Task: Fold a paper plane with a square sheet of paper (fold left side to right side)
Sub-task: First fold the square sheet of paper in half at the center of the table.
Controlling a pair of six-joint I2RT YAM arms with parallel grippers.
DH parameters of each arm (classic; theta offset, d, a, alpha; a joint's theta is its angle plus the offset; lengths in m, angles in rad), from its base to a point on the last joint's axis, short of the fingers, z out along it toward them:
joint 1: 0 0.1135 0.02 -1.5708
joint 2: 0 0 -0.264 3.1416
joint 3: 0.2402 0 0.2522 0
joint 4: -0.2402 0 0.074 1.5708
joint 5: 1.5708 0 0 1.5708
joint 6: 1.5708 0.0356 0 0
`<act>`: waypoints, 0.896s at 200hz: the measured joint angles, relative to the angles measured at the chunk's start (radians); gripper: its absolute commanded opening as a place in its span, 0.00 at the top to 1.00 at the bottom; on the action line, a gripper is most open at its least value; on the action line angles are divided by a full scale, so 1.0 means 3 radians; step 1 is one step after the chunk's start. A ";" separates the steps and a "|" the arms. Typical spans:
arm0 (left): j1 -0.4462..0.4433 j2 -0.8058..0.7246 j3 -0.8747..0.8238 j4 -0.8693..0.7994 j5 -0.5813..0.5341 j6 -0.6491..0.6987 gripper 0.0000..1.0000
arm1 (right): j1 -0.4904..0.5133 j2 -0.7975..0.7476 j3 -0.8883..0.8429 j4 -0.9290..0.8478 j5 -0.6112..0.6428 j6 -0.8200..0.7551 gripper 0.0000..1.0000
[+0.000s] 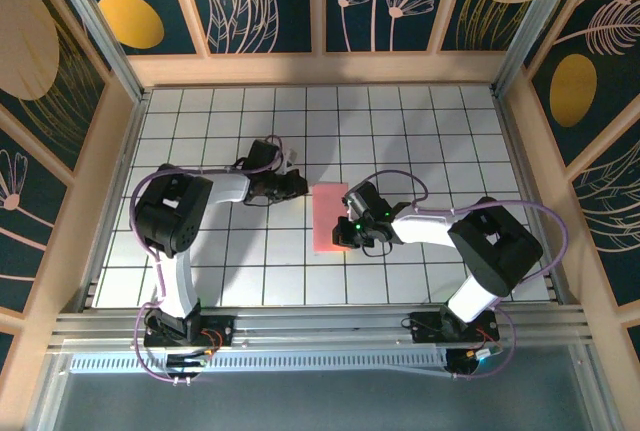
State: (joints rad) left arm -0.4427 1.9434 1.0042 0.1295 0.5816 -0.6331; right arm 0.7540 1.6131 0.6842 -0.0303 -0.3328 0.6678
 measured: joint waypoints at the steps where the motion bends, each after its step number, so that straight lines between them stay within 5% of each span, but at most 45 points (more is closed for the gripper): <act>1: -0.0004 0.0000 -0.0003 0.0001 0.0006 0.0000 1.00 | 0.0000 0.0000 0.0000 0.0000 0.0000 0.0001 1.00; 46: -0.0189 0.0005 -0.0032 0.0117 0.0145 -0.0041 1.00 | 0.0000 0.0008 0.0003 0.0000 0.0000 0.0000 1.00; 179: -0.0151 0.0331 0.0357 -0.0024 -0.0118 -0.0008 1.00 | 0.0003 0.0015 0.0015 -0.0013 -0.0001 0.0000 1.00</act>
State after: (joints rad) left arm -0.4881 2.0426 1.1114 0.1223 0.5461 -0.6353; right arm 0.7547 1.6176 0.6888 -0.0341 -0.3332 0.6678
